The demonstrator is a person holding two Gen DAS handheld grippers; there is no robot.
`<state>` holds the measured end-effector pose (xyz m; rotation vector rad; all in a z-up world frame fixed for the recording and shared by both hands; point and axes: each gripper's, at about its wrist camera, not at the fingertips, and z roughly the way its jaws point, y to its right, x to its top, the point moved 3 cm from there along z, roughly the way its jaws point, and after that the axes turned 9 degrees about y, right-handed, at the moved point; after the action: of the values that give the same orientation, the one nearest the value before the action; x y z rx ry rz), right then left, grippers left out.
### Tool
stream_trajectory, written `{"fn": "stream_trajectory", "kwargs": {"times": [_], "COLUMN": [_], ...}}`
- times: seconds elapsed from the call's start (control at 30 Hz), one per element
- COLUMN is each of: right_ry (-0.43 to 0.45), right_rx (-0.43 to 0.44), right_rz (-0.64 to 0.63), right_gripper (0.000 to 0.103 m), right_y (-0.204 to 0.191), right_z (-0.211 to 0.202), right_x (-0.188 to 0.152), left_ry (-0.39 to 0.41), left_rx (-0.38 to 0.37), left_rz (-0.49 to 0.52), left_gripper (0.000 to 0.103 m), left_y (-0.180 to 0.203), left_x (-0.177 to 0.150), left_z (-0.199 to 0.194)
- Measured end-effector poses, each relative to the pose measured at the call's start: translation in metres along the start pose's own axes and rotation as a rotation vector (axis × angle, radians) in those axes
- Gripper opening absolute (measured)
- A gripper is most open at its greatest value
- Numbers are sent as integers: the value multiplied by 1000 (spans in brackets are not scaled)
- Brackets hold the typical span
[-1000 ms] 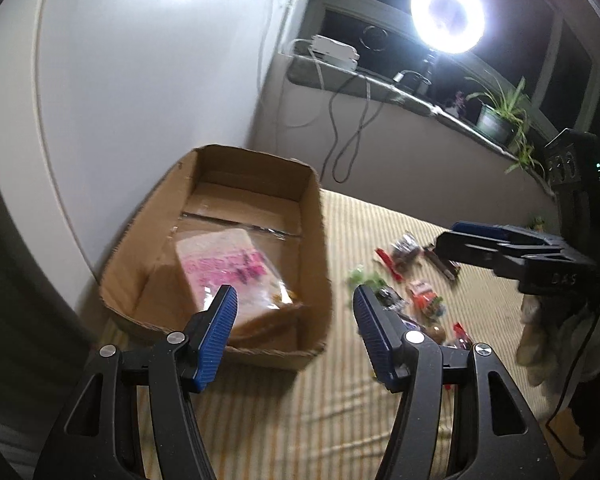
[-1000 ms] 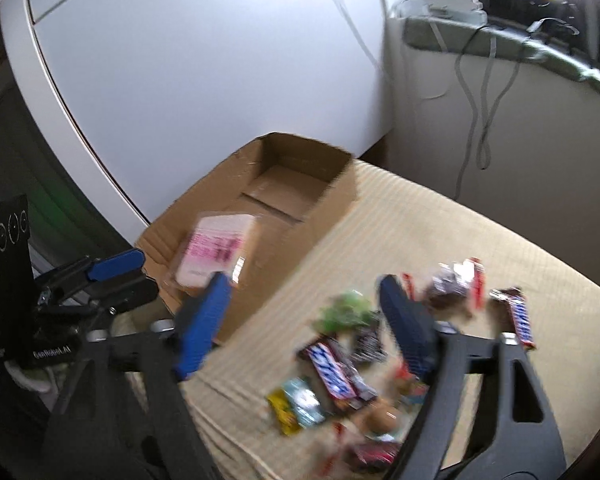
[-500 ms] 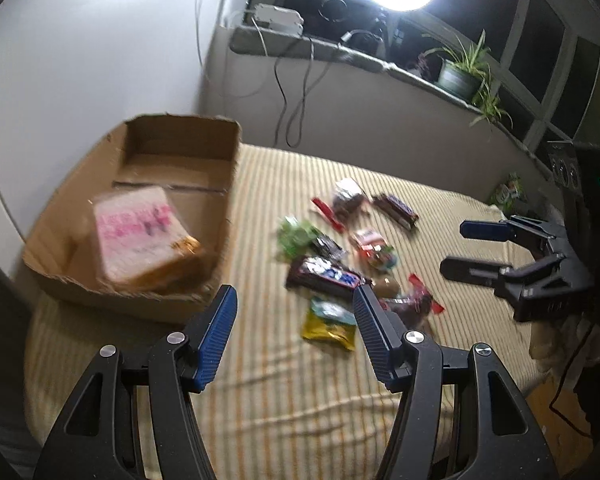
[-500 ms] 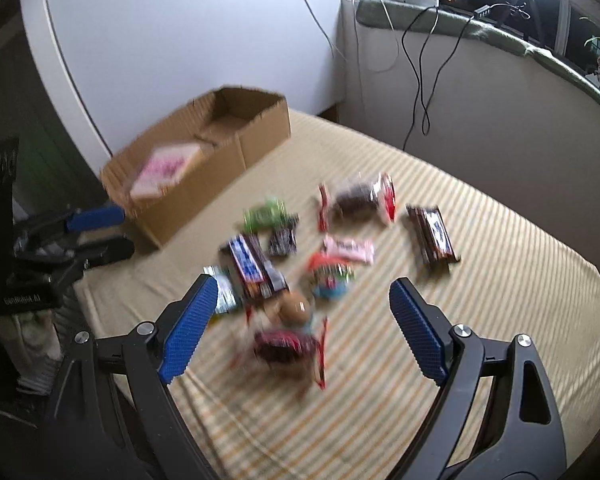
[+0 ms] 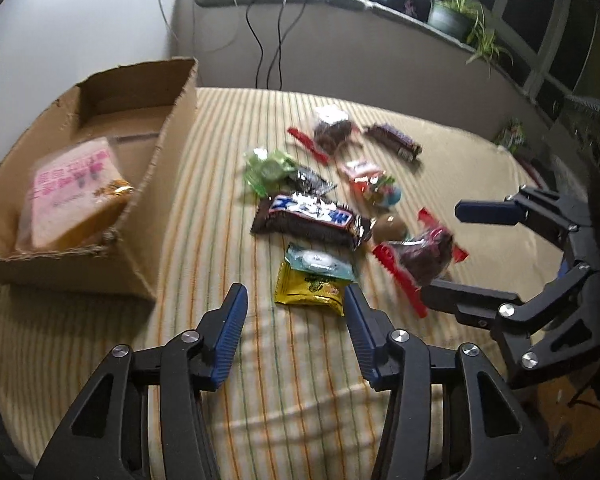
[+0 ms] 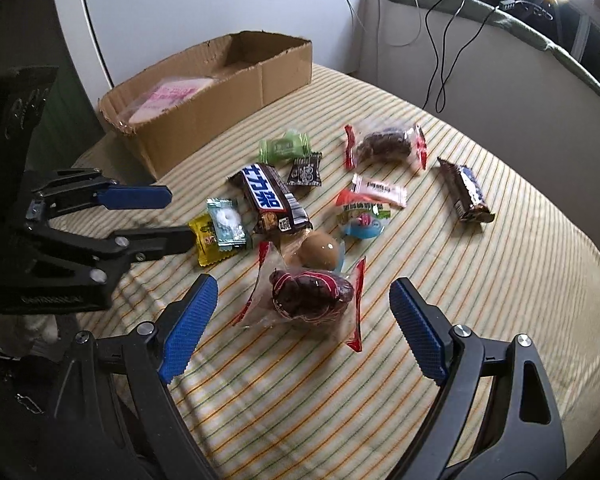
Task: Organize snacks
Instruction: 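Move the right gripper to the red-wrapped pastry while the left approaches the yellow packet, then grasp the red-wrapped pastry with the right gripper while the left grasps the yellow packet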
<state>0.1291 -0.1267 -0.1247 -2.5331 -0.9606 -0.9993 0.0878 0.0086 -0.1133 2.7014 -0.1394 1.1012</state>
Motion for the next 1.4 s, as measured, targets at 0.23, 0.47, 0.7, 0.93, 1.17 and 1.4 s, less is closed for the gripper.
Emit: {"fn": "stream_trajectory", "kwargs": {"times": [0.23,0.47,0.7,0.93,1.17,1.4], "right_ry": [-24,-39,-71,-67,-62,-30], "right_rx": [3,5,14,27,23,22], "right_rz": [11,3,-4,18,30,56], "right_gripper": [90,88,67,64,62,61], "right_y": [4,4,3,7,11,16], "right_z": [11,17,22,17,8,-7], "right_x": [-4,-2,-5,-5,-8,-3], "left_ry": [-27,-29,-22,-18,-16,33], "left_rx": [10,22,22,12,2,-14], "left_rz": [63,132,119,90,73,40], "left_gripper": [48,43,31,24,21,21], "left_y": [8,16,11,8,8,5], "left_x": [-3,-4,-4,-3,-4,5], "left_z": [12,14,10,8,8,-5]}}
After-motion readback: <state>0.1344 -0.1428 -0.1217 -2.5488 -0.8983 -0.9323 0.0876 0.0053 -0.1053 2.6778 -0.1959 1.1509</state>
